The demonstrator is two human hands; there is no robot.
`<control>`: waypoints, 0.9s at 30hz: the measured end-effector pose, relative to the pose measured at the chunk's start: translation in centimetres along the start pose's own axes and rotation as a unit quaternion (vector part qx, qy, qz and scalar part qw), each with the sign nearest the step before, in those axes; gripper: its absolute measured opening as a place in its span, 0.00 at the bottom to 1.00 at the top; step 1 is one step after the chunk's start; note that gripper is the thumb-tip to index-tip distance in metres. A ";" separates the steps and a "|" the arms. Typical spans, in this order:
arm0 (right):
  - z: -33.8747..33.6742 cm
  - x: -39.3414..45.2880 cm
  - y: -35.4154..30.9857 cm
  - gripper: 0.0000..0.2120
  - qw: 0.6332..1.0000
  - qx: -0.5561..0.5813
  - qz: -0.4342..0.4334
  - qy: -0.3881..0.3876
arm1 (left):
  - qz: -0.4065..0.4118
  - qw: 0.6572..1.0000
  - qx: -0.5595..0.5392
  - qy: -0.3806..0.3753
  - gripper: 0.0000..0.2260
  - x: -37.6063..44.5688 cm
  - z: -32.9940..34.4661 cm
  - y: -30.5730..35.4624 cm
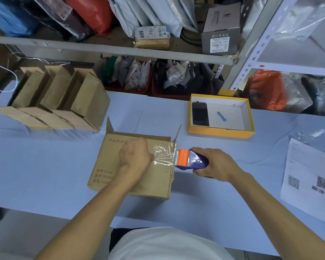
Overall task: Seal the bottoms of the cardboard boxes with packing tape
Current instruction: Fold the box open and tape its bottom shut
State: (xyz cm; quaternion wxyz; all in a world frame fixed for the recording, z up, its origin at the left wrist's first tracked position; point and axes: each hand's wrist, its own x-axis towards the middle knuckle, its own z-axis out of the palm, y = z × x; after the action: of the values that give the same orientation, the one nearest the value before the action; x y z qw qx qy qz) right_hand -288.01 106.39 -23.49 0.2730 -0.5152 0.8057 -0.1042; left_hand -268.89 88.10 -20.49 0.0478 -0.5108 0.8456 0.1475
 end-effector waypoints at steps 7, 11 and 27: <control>0.1 0.0 -0.4 0.31 1.000 0.010 0.003 -0.002 | 0.203 0.941 -0.270 -0.033 0.05 -2.4 2.9 1.9; -0.6 -1.0 0.4 0.33 0.999 0.046 0.011 -0.010 | 0.218 0.936 -0.275 0.009 0.04 -2.5 4.7 1.4; 0.8 -0.4 1.8 0.33 0.997 -0.055 0.002 -0.055 | 0.247 0.941 -0.229 0.005 0.06 -2.5 5.5 1.1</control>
State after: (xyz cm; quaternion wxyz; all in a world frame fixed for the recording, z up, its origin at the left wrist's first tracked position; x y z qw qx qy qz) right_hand -288.85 107.68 -24.79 0.2885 -0.5330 0.7948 -0.0306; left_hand -269.06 92.33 -24.94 -0.1128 -0.2839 0.8886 0.3421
